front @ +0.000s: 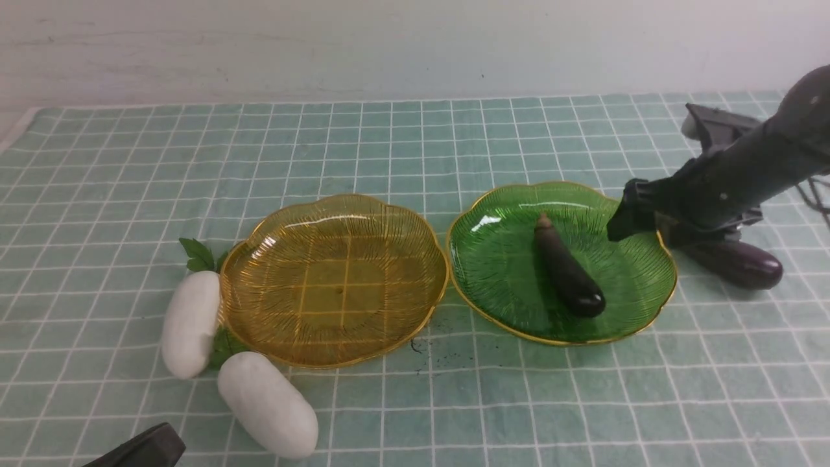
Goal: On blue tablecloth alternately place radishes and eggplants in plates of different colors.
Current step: 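Put the eggplants into the green plate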
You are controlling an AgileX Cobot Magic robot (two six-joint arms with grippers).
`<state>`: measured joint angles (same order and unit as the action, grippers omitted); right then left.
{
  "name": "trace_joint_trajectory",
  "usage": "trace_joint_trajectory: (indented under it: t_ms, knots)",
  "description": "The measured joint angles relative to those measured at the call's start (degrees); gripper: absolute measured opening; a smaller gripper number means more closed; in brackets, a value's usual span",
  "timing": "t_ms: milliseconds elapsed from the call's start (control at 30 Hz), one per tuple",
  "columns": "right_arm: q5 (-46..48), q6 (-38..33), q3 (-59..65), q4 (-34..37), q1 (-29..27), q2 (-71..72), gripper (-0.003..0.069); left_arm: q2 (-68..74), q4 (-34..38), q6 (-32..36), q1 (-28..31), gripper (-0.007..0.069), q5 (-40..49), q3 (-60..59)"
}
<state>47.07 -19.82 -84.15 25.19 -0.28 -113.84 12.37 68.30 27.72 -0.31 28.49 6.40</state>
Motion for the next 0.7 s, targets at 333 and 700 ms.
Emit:
trace_joint_trajectory:
  t_ms: [333,700]
  knots:
    - [-0.29,-0.11,-1.13,-21.66,-2.13,0.00,0.0633,0.00,-0.07,0.08,0.00,-0.0008,0.04,0.00]
    - [-2.71,-0.11,-1.26,-26.46,-2.13,-3.17,0.0541,0.00,-0.11,0.07,0.00,-0.0008,1.96,0.00]
